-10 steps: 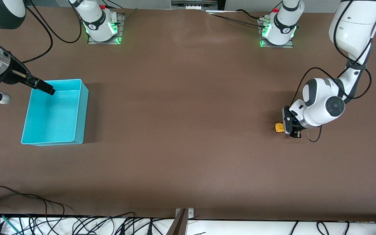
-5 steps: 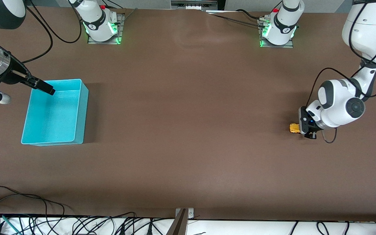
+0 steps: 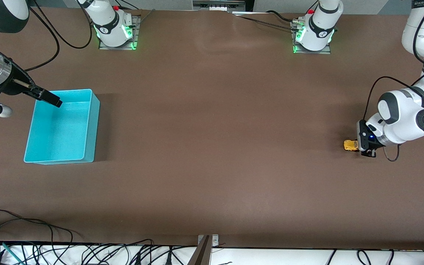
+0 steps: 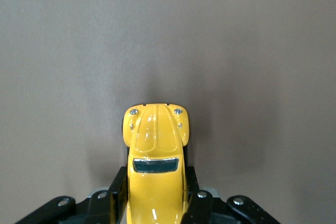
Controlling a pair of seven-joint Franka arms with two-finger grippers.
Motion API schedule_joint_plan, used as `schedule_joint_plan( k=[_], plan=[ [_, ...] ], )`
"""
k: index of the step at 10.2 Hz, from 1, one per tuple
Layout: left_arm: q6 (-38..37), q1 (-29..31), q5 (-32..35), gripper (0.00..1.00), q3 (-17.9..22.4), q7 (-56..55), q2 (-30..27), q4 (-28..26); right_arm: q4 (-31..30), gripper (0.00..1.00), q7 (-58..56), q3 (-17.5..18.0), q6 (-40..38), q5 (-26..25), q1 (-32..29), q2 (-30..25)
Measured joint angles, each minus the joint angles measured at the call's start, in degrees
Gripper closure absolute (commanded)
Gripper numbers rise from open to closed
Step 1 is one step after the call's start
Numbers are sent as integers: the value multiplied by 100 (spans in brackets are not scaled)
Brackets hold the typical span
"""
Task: Wind up and store yellow beetle car
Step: 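Pull the held car backward along the table with the left gripper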
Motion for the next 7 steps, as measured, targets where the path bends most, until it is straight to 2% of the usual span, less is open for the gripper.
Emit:
schedule_joint_plan(
  k=[7],
  plan=[
    [23,466,266,100,-7,103,135,221,0,0,0,0,0,0,0,0]
  ],
)
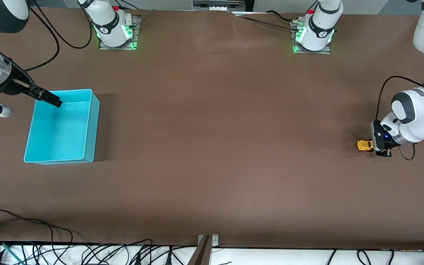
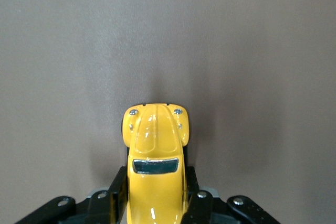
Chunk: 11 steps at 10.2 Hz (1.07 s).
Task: Wind up and store yellow beetle car
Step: 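Pull the held car backward along the table with the left gripper, then open the left gripper, releasing the car to roll toward the bin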
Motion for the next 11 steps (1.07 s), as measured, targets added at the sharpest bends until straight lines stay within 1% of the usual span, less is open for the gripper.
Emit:
schedule_joint_plan(
  k=[2,3,4,6,7,9,11],
  plan=[
    [1,52,42,100,0,0,19,31,0,0,0,0,0,0,0,0],
    [1,82,56,61,-1,1,31,49,0,0,0,0,0,0,0,0],
    [1,99,58,1,-7,2,35,57,0,0,0,0,0,0,0,0],
    [-60,117,63,0,-12,6,54,60,0,0,0,0,0,0,0,0],
    [-223,136,68,0,-40,25,64,88,0,0,0,0,0,0,0,0],
    [-1096,148,70,0,-230,43,56,437,0,0,0,0,0,0,0,2],
    [-1948,141,71,0,-424,39,-1,993,0,0,0,-1,0,0,0,4]
  ],
)
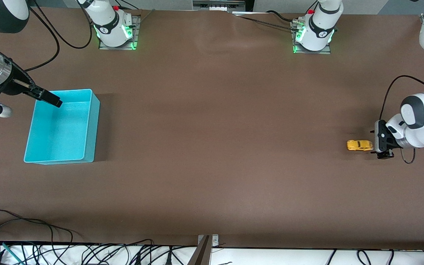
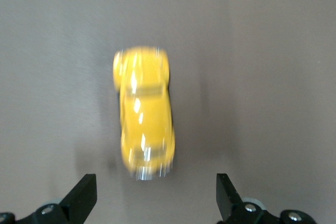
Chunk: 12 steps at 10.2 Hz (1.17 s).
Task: Wind up and store yellow beetle car
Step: 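Open the left gripper, releasing the car to roll toward the bin, then reach the right gripper to the car while the left gripper withdraws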
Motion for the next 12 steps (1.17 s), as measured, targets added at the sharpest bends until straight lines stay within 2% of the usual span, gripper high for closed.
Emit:
schedule_joint_plan(
  k=[6,12],
  plan=[
    [-1246,-177,25,0,-303,-179,-119,853,0,0,0,0,0,0,0,3],
    [-1403,-305,29,0,-310,-309,-118,916,0,0,0,0,0,0,0,40]
  ],
)
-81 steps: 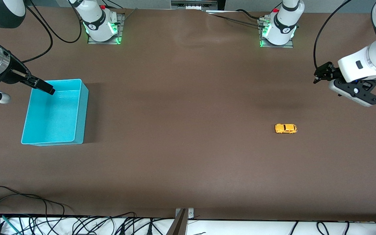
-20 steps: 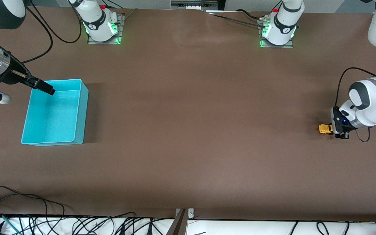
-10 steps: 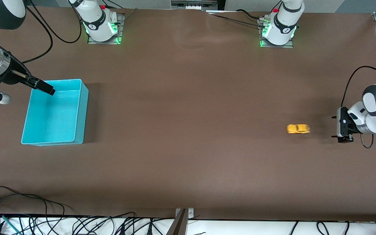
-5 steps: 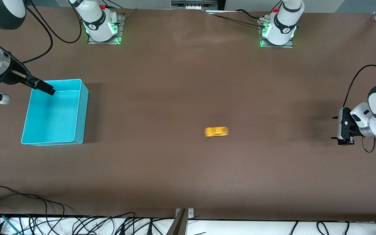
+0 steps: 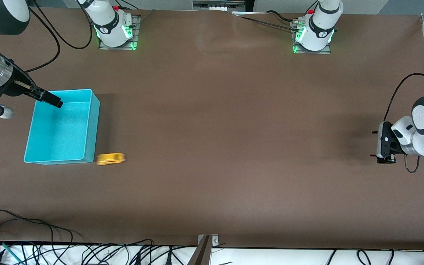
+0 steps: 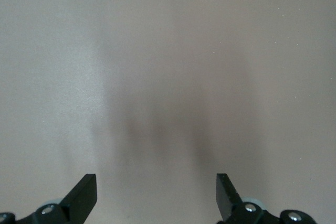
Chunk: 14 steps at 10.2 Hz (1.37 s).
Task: Wind up and store yellow beetle car
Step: 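Reach the right gripper to the car while the left gripper withdraws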
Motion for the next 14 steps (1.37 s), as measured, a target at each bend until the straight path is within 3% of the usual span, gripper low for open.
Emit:
schedule_joint_plan(
  k=[3,6,9,12,14],
  plan=[
    [-124,-45,1,0,-4,-228,-45,32,0,0,0,0,4,0,0,0],
    [-514,-91,2,0,-61,-1147,-361,62,-6,0,-348,10,283,0,5,108],
    [-1227,-99,1,0,-271,-2524,-784,254,-56,0,-2052,21,952,0,65,575],
    [-2391,-114,1,0,-846,-4369,-896,1010,-77,0,-4389,20,1680,-9,75,1197],
    [-2753,-178,1,0,-1082,-5388,-943,1369,-103,0,-6257,18,2287,-23,72,1578]
  ],
)
